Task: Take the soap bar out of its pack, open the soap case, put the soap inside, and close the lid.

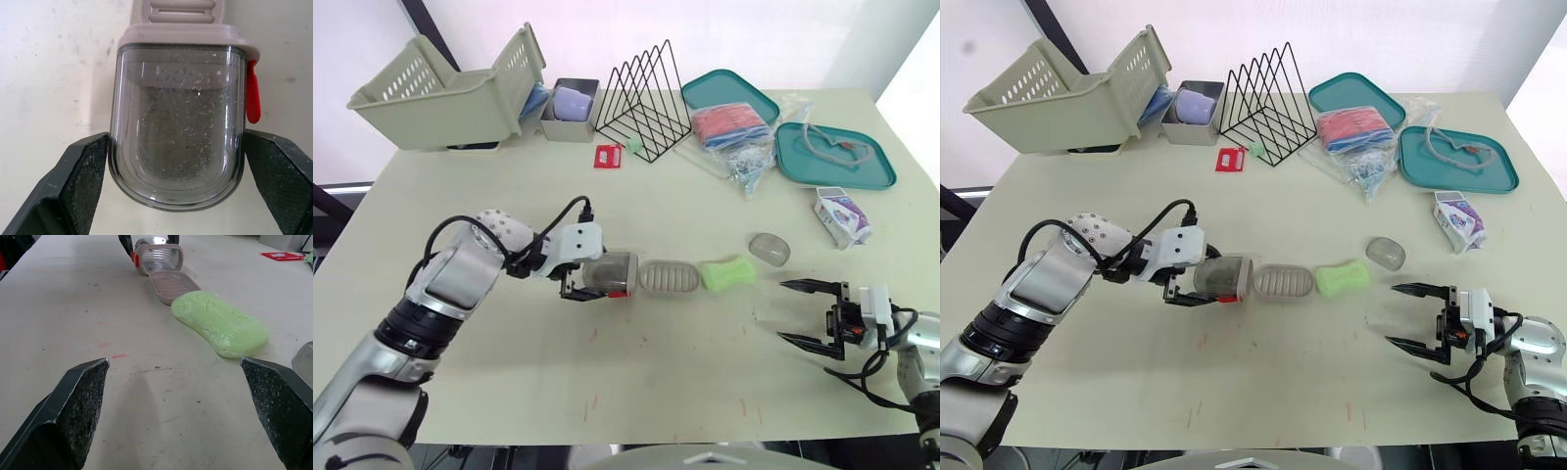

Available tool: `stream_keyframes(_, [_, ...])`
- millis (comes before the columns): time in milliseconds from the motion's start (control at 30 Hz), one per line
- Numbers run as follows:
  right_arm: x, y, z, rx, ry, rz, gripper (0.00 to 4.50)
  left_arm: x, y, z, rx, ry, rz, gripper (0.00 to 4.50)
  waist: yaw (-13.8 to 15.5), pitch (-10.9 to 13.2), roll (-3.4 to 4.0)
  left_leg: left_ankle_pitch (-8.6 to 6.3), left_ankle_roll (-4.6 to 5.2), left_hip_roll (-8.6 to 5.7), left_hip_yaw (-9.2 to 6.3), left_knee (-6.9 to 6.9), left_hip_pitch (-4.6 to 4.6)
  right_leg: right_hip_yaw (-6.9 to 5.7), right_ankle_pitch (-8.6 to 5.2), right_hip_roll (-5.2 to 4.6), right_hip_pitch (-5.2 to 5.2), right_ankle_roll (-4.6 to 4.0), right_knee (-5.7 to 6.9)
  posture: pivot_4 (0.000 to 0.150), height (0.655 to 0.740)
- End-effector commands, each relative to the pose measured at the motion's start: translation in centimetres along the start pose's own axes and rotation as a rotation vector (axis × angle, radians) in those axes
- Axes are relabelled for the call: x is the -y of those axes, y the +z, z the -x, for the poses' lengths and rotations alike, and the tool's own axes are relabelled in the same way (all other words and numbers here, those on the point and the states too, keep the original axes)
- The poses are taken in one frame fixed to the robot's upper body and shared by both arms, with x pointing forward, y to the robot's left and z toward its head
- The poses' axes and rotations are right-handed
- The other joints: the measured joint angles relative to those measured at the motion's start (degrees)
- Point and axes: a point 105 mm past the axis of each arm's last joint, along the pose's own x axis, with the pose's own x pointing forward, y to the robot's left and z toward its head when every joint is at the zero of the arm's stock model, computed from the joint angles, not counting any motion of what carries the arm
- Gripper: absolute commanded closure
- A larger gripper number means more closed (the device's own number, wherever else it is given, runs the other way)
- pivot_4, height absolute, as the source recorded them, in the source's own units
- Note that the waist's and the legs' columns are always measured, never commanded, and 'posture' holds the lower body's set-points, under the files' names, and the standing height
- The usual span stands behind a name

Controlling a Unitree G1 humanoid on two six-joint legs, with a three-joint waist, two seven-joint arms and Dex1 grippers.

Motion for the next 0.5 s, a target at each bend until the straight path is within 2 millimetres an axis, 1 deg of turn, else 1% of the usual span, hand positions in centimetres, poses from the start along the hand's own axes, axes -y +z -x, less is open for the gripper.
stream_keyframes(33, [0.1,0.7,0.0,0.005,0.013,0.034,0.0,-0.5,1.5,1.7,0.055,0.033,-0.034,0.0,0.0,0.0,0.0,0.0,0.0,0.0,0.0,0.0,0.0,0.0,0.0,0.0,0.0,0.0,0.0,0.15,0.74])
stream_keyframes(100, [0.3,1.0,-0.1,0.008,0.021,0.046,0.0,-0.4,2.3,2.4,0.101,0.032,-0.035,0.0,0.0,0.0,0.0,0.0,0.0,0.0,0.0,0.0,0.0,0.0,0.0,0.0,0.0,0.0,0.0,0.15,0.74])
stream_keyframes(200, [0.6,1.7,-0.4,0.001,0.052,0.056,0.0,-0.2,3.8,3.6,0.221,0.036,-0.012,0.0,-0.1,0.0,0.01,0.0,0.0,0.0,-0.01,0.0,0.0,0.0,0.0,0.0,0.0,0.0,0.01,0.15,0.74])
stream_keyframes(300, [1.0,2.5,-0.7,-0.001,0.08,0.058,0.0,0.0,4.8,4.2,0.336,0.069,0.019,0.0,-0.1,0.0,0.01,0.0,0.0,0.01,-0.01,0.0,0.0,-0.01,0.0,-0.01,-0.01,0.0,0.01,0.15,0.74])
stream_keyframes(400, [1.8,4.0,-1.5,-0.053,0.145,0.08,0.0,1.3,5.0,4.3,0.488,0.143,0.089,0.0,-0.3,0.0,0.07,0.0,0.0,0.01,0.03,0.0,0.02,0.03,0.0,-0.03,-0.01,0.0,0.06,0.15,0.74])
stream_keyframes(500, [2.3,5.0,-2.4,-0.101,0.183,0.089,0.0,2.9,4.6,4.0,0.548,0.185,0.128,0.0,-0.5,0.0,0.06,0.0,0.0,0.02,0.07,-0.01,0.05,0.08,0.0,-0.06,-0.03,0.0,0.07,0.15,0.74])
